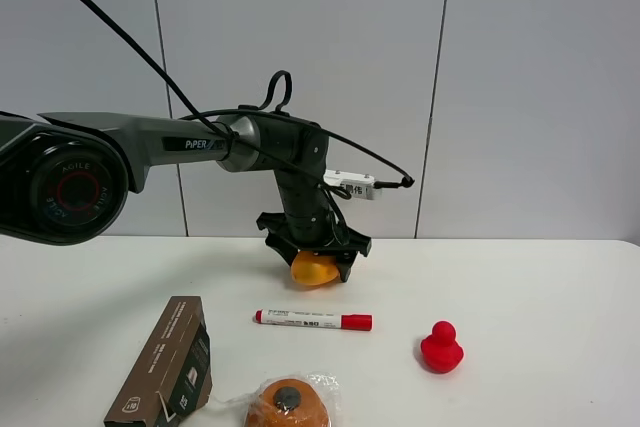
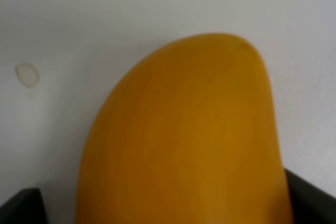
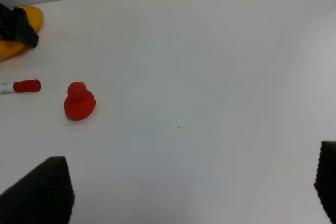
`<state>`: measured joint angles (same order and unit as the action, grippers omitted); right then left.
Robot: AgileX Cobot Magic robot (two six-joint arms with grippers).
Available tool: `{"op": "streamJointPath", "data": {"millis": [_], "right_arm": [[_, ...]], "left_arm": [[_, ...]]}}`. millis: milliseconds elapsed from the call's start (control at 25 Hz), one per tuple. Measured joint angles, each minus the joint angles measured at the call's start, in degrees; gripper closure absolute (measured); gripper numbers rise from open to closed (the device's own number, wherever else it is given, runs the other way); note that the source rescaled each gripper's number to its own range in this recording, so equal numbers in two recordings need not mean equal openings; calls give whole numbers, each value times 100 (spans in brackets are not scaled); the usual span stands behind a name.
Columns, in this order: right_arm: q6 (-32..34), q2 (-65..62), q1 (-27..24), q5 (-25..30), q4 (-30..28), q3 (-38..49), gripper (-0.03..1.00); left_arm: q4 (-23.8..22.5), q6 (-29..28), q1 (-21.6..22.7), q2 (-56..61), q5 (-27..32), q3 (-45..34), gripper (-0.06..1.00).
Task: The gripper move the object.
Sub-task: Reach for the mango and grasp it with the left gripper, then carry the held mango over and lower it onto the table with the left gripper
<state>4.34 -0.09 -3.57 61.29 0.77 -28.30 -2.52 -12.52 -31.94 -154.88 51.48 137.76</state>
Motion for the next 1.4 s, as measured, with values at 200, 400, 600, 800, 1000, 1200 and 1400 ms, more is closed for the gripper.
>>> {"op": "streamJointPath", "data": {"millis": [200, 400, 600, 800, 1000, 1200, 1400], "right_arm": [[0, 0, 0, 0, 0, 0, -3], [0, 0, 0, 0, 0, 0, -3], [0, 0, 0, 0, 0, 0, -3], [0, 0, 0, 0, 0, 0, -3], [0, 0, 0, 0, 0, 0, -3], [0, 0, 0, 0, 0, 0, -3], [0, 0, 0, 0, 0, 0, -3]], "left_arm": [[14, 72, 0, -5, -14, 0, 34], [45, 76, 0, -5, -14, 0, 94], [298, 123, -18, 84, 148, 0, 94], [803, 787, -35, 871, 525, 0, 94], [841, 2167, -284, 1923, 1565, 0, 94], [999, 2998, -789, 2537, 1803, 4, 94], [819, 3270, -1243, 2626, 1809, -29, 94]]}}
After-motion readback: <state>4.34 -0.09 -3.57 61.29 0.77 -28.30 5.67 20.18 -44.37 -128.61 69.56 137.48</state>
